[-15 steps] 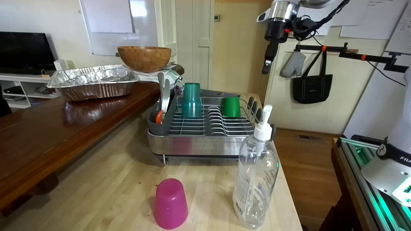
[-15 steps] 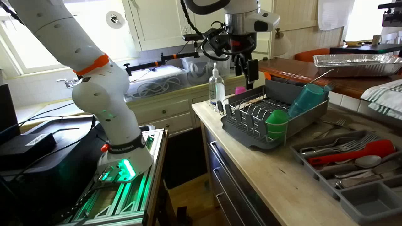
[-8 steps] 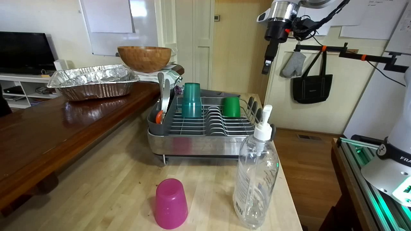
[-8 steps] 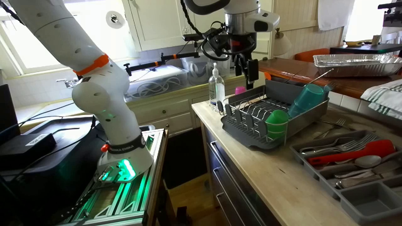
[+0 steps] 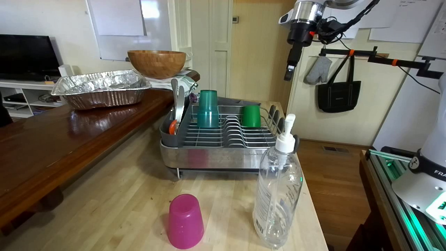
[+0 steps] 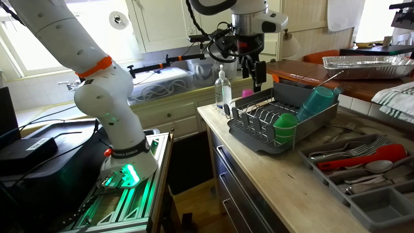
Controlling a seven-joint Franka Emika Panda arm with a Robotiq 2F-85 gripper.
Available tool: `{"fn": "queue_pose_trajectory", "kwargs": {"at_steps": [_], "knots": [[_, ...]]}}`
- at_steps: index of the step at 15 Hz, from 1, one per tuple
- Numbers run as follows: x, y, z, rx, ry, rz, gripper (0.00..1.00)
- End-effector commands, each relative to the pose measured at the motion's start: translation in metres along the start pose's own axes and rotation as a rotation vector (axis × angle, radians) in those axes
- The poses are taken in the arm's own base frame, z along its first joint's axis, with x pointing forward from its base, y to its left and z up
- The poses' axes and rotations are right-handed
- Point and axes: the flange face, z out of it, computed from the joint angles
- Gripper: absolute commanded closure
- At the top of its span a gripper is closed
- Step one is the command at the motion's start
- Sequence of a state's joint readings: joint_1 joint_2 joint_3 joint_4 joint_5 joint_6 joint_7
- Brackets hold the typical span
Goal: Put the orange spoon in the cutlery holder.
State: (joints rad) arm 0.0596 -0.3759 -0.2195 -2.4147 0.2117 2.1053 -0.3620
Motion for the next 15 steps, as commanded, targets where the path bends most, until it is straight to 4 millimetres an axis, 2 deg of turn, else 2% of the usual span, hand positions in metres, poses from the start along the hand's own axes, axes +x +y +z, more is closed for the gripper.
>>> {"fn": "queue_pose_trajectory", "kwargs": {"at_steps": [1,9,11,15], "knots": [[0.0,0.0,0.0,0.0,-0.001,0.0,0.0],[0.002,-0.003,0.001,0.002,0.002,-0.009,0.0],[0.012,-0.018,0.002,-0.014,0.007,-0.067,0.0],[0.035,-0.065,0.003,-0.034,0.011,-0.259,0.0]]}}
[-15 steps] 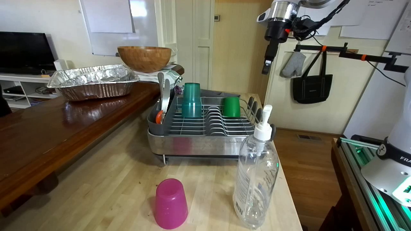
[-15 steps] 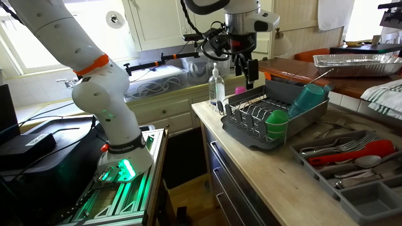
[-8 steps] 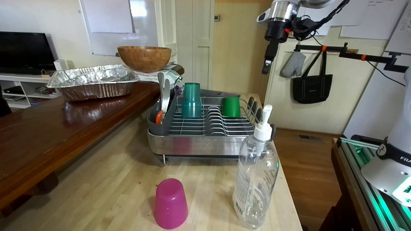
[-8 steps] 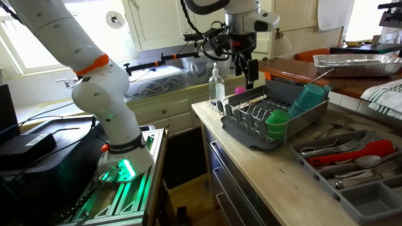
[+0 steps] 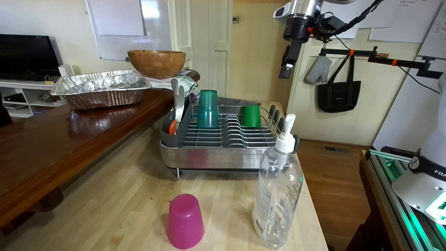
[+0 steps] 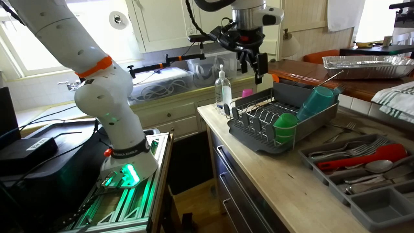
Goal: Put the orange spoon in the cutlery holder.
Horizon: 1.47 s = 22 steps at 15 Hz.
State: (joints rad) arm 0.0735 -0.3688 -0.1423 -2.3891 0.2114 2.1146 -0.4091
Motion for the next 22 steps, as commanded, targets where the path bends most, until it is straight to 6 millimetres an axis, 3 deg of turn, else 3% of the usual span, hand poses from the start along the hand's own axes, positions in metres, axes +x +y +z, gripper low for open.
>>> {"fn": "queue_pose_trajectory", "kwargs": {"at_steps": [1,6,12,13,14,17,22], "knots": [[0.03,-0.033,0.004,-0.011,0.007,-0.171,0.0],[0.078,-0.074,0.004,-0.054,0.049,-0.426,0.0],[0.146,-0.095,0.009,-0.058,0.086,-0.575,0.0],[0.15,-0.096,0.009,-0.062,0.081,-0.594,0.0],[0.132,-0.097,0.003,-0.073,0.101,-0.556,0.0],[0.147,-0.099,0.01,-0.071,0.097,-0.577,0.0],[0.151,-0.098,0.011,-0.077,0.094,-0.591,0.0]]}}
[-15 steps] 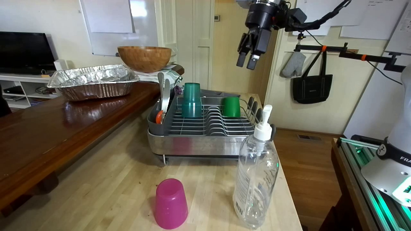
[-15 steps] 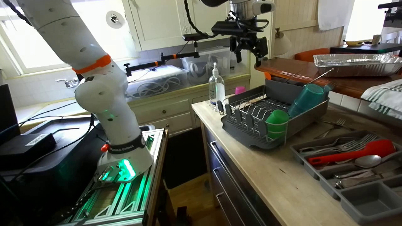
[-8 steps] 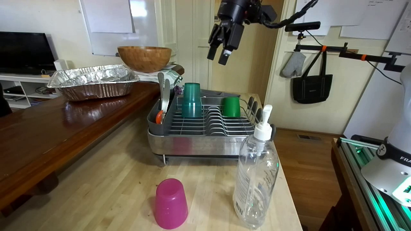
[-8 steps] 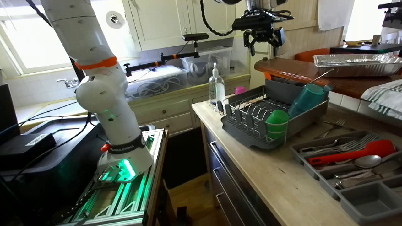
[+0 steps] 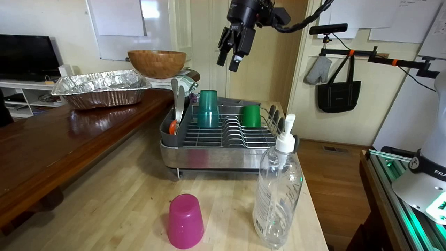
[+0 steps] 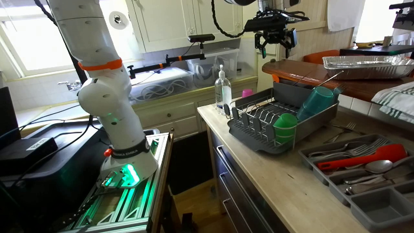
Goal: Put the orange spoon in the cutlery holder.
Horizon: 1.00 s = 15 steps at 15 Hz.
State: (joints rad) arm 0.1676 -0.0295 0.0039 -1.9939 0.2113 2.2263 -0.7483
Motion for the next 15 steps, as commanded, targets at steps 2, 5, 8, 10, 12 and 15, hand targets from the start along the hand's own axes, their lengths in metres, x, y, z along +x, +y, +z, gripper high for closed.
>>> {"fn": "queue_pose_trajectory", "kwargs": {"at_steps": [2,5,8,10,12,15], "knots": [[0.013,-0.004,0.008,0.0,-0.004,-0.051,0.0],[0.037,-0.015,0.018,0.006,0.02,-0.184,0.0],[0.07,-0.028,0.033,0.012,0.029,-0.363,0.0],[0.088,-0.032,0.047,0.049,0.015,-0.466,0.0],[0.103,-0.029,0.062,0.07,0.009,-0.567,0.0],[0.115,-0.019,0.086,0.108,-0.04,-0.704,0.0]]}}
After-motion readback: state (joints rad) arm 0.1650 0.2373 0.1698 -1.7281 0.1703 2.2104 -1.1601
